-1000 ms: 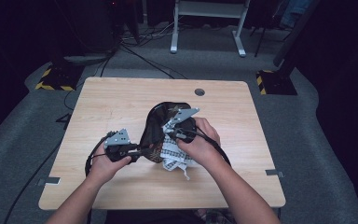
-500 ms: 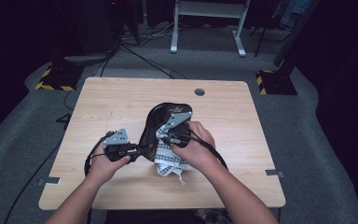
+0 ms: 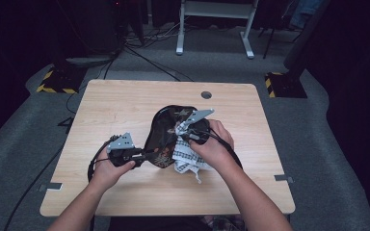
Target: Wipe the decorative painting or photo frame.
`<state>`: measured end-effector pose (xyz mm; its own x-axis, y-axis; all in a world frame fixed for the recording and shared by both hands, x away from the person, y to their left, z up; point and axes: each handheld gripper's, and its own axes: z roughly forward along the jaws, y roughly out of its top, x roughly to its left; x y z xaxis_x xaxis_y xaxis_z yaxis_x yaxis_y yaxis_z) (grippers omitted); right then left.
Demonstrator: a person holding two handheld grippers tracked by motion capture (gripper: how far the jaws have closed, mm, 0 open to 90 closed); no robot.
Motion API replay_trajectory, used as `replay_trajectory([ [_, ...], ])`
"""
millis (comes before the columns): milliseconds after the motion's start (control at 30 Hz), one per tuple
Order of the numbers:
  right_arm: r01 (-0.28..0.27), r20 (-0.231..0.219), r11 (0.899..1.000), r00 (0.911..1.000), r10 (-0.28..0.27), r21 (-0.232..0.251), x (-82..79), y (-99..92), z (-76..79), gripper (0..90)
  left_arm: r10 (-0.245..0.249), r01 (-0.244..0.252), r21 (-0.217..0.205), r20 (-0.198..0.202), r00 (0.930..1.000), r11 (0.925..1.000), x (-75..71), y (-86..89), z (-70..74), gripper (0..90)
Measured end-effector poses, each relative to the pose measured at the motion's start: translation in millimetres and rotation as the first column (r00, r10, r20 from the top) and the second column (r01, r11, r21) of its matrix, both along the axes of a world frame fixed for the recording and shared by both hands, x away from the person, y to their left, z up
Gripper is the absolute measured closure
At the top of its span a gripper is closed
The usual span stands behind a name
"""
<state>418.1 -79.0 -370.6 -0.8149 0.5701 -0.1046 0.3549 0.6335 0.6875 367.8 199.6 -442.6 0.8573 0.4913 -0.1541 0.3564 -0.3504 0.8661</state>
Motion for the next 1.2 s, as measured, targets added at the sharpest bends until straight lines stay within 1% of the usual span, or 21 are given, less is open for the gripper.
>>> replay_trajectory([
  [100, 0.031, -0.005, 1.0, 0.9995, -0.031, 0.006, 4.2, -6.9, -0.3, 80.9, -0.001, 0.001, -0.001, -0.002, 1.0, 1.0, -0.1, -0.2, 0.0, 76.9],
  [233, 0.057, 0.002, 0.998, 0.9984, -0.057, -0.001, 9.2, -14.6, -0.5, 81.0, -0.002, 0.002, 0.0, -0.002, 1.0, 1.0, -0.2, -0.1, -0.1, 76.9],
  [433, 0.102, 0.003, 0.995, 0.9948, -0.102, -0.002, 16.9, -26.0, -1.1, 81.0, -0.001, 0.001, -0.004, -0.004, 1.0, 1.0, -0.2, -0.5, -0.1, 76.6],
  [633, 0.117, -0.002, 0.993, 0.9931, -0.117, 0.01, 20.5, -30.9, -1.6, 81.0, -0.005, 0.005, -0.004, 0.0, 1.0, 1.0, 0.0, -1.2, 0.0, 76.3],
  [767, 0.111, 0.014, 0.994, 0.9937, -0.111, -0.009, 16.8, -26.3, -1.5, 80.9, -0.005, 0.005, 0.001, -0.002, 1.0, 1.0, -0.3, -1.1, -0.1, 76.3],
  [867, 0.083, 0.014, 0.996, 0.9965, -0.083, -0.012, 12.9, -20.4, -2.5, 80.8, -0.005, 0.005, 0.003, -0.001, 1.0, 1.0, -0.2, -1.2, 0.1, 76.3],
  [967, 0.054, 0.017, 0.998, 0.9984, -0.053, -0.024, 6.7, -10.5, -3.3, 80.8, -0.003, 0.003, 0.001, -0.004, 1.0, 1.0, -0.4, -1.3, 0.1, 76.3],
  [1200, -0.003, 0.019, 0.999, 0.9998, 0.004, -0.04, -4.8, 6.3, -5.0, 80.8, 0.0, 0.0, 0.002, -0.005, 1.0, 1.0, -0.4, -1.5, 0.2, 76.3],
])
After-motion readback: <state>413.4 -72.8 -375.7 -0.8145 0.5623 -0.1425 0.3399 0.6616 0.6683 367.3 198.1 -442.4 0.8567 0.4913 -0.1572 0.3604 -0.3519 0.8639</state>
